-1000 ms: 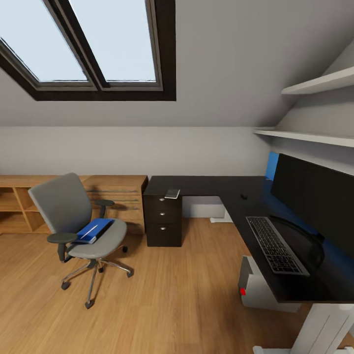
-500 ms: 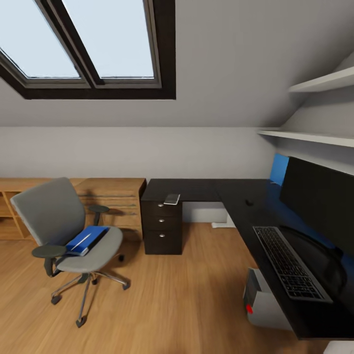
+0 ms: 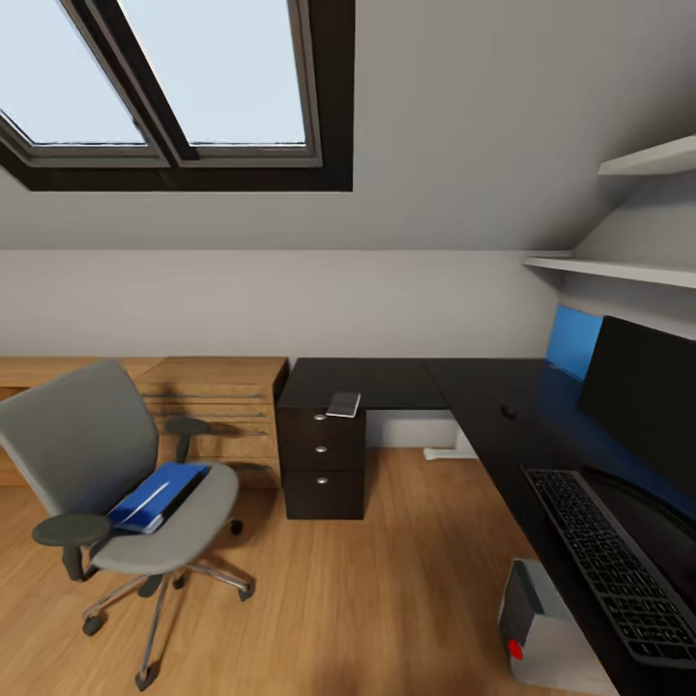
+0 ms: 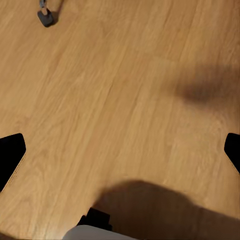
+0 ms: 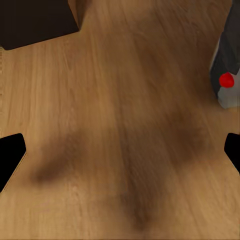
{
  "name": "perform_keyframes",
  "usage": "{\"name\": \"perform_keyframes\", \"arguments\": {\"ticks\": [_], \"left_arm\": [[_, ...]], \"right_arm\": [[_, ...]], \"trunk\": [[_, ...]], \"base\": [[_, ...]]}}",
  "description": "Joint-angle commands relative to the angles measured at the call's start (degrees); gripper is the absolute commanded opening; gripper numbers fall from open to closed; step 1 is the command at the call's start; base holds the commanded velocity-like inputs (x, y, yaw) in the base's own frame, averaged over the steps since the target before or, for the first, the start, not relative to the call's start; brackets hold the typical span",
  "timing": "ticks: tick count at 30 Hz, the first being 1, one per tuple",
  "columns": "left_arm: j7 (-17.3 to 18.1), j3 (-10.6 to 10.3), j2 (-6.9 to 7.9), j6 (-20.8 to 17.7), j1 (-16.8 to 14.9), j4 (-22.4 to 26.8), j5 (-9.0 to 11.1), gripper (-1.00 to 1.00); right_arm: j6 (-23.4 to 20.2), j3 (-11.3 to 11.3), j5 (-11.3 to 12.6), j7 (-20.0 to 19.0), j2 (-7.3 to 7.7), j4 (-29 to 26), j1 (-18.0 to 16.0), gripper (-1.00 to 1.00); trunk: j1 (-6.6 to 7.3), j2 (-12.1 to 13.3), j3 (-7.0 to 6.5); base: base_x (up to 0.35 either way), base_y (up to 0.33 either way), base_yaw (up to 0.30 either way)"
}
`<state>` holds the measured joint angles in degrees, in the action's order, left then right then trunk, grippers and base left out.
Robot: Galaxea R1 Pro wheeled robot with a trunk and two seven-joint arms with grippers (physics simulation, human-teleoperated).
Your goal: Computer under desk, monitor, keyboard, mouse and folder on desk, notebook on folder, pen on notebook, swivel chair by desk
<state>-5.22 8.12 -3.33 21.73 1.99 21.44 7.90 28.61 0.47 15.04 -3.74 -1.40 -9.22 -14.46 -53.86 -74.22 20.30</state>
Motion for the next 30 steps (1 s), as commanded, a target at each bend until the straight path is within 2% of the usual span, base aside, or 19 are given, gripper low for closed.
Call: {"name": "perform_keyframes", "arguments": {"ticks": [1,9,30], "left_arm": [[-0.05,-0.12,-0.01,0.07,0.03,0.09,0.49,1.00],[-0.05,-0.12,-0.01,0.07,0.03,0.09,0.46,1.00],[-0.05,-0.12,-0.01,0.07,0.03,0.09,0.45,1.00]], "right_arm": [[0.22,0.05,0.60,-0.39,0.00,0.08,-0.05,1.00],[0.22,0.05,0.63,-0.39,0.00,0.08,-0.05,1.00],[0.22,-0.04,0.67,-0.41,0.00,0.08,-0.05,1.00]], "trunk": [[-0.04,-0.03,0.05],[-0.04,-0.03,0.05],[-0.04,-0.03,0.05]], "base": [[0.335,0.173,0.000],[0.335,0.122,0.000],[0.335,0.005,0.000]]}}
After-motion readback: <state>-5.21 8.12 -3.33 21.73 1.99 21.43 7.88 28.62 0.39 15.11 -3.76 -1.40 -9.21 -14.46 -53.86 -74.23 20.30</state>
